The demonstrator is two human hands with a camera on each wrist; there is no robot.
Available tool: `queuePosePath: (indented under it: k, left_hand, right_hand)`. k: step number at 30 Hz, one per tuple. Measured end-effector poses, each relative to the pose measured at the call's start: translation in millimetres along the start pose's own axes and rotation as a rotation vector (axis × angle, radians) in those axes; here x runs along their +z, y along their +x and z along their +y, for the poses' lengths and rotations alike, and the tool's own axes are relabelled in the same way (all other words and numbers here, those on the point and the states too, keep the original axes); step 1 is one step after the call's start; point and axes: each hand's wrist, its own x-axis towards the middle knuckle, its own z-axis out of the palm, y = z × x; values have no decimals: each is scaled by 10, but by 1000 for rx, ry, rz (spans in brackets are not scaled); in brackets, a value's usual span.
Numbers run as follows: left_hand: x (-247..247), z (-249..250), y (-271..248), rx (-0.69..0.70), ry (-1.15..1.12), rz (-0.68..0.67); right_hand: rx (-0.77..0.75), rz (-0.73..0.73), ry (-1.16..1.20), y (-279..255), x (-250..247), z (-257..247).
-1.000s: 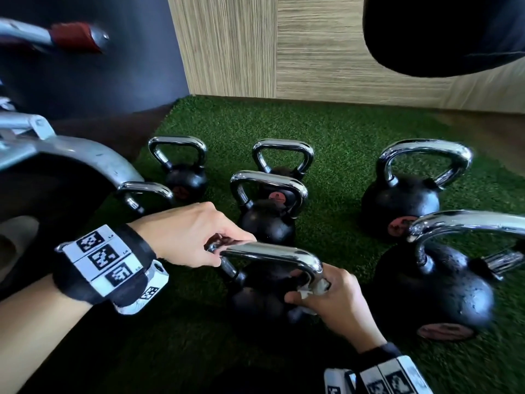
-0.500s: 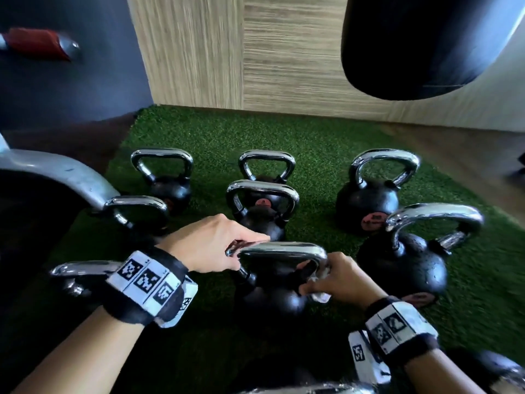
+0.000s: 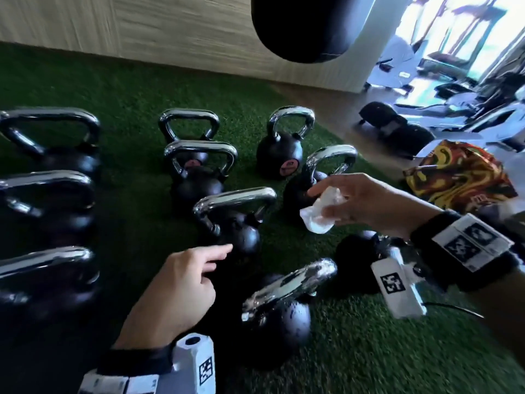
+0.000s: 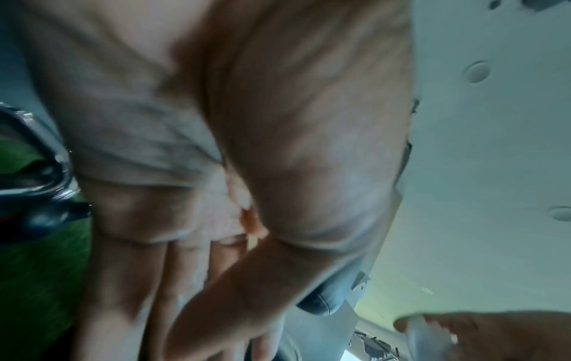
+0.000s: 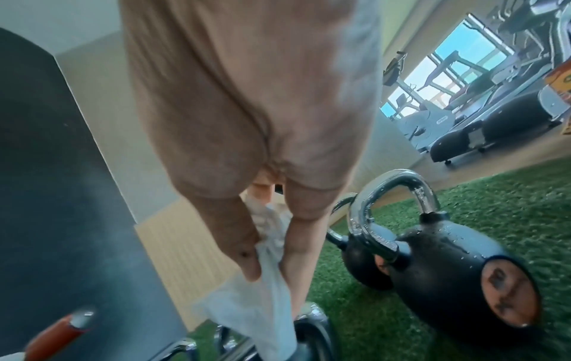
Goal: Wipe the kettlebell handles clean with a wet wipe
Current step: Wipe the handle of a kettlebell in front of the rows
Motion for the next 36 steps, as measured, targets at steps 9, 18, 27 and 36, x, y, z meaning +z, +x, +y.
queuePosePath:
  k: [9,18,27,36]
  left_hand:
    - [589,-261,-420,-158,-22,-297]
    - [1069,-154,-459,-299,-47,-66]
    - [1135,-143,-412,-356,-65,-39]
    - [1169,-262,-379,-363,-88,-13]
  right_hand:
    - [-195,179,-49,-508,362,79]
    - [-471,303,16,-762,625,441]
    - [-755,441,-323,-622,1033,607]
    - [-706,525,-324,-646,887,1000]
